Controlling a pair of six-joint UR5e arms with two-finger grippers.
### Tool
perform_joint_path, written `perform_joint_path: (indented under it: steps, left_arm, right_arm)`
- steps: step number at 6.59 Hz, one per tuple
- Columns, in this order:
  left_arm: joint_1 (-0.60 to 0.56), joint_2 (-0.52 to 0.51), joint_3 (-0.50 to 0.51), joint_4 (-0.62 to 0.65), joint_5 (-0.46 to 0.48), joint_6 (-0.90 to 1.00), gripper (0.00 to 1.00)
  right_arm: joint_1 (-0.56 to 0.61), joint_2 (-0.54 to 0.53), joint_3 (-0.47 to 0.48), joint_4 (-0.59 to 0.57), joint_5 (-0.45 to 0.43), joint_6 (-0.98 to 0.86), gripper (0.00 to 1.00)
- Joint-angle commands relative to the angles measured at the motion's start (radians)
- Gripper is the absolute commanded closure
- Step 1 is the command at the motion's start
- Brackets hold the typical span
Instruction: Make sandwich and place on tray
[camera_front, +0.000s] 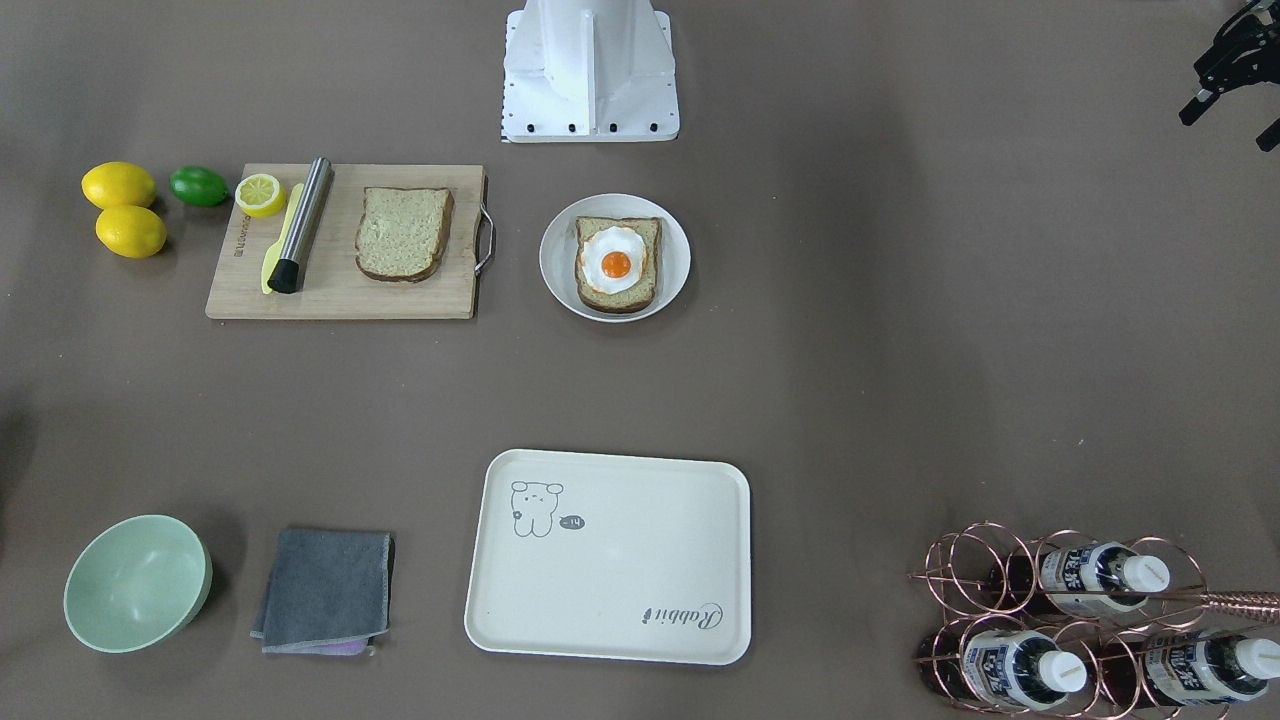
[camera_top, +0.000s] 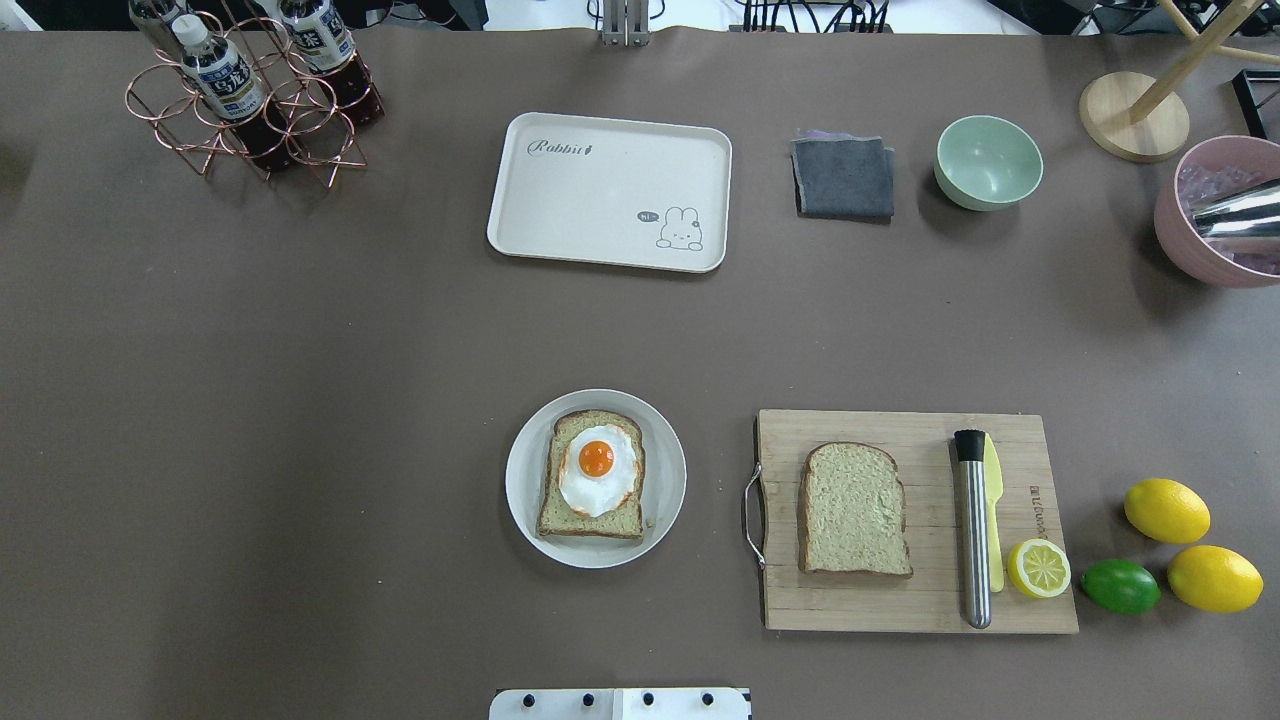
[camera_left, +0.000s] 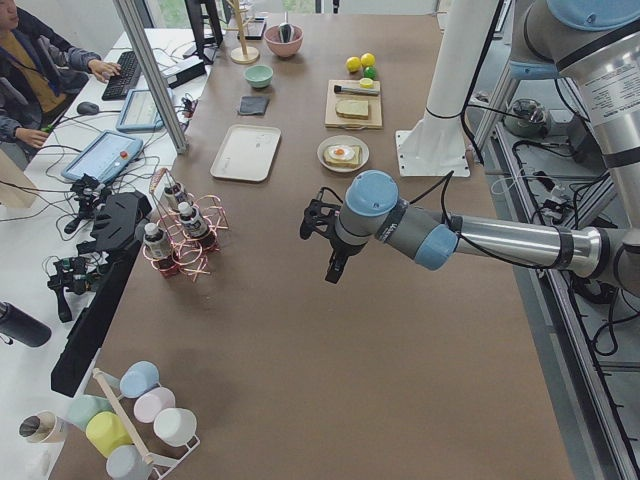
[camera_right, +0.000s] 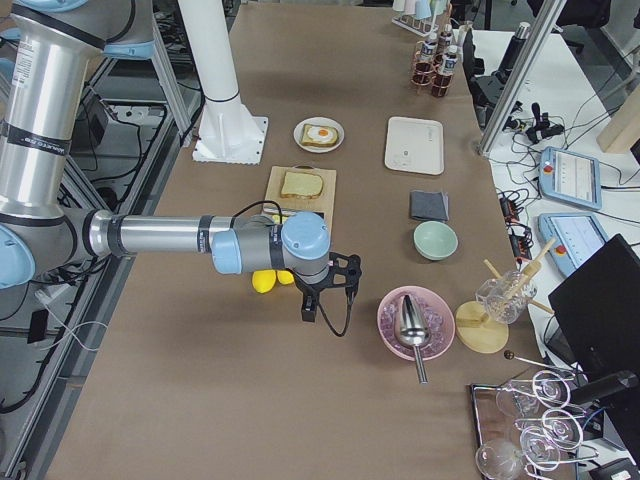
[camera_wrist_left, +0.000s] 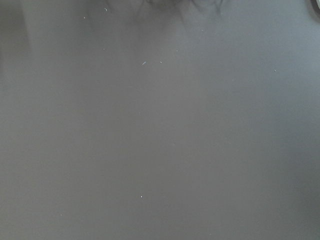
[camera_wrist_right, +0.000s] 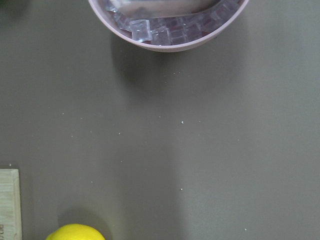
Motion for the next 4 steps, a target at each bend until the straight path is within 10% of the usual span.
perform_joint_path:
  steps: [1,4]
  left_arm:
    - [0.001,-0.008,-0.004,-0.002,-0.001,-0.030,0.02]
    - [0.001,-0.008,-0.001,-0.002,-0.001,-0.024,0.03]
  right_arm:
    - [-0.033,0.008,0.042,0.001,0.015,0.029,0.00]
    - [-0.081,0.017,0.053,0.004,-0.002,0.067,0.00]
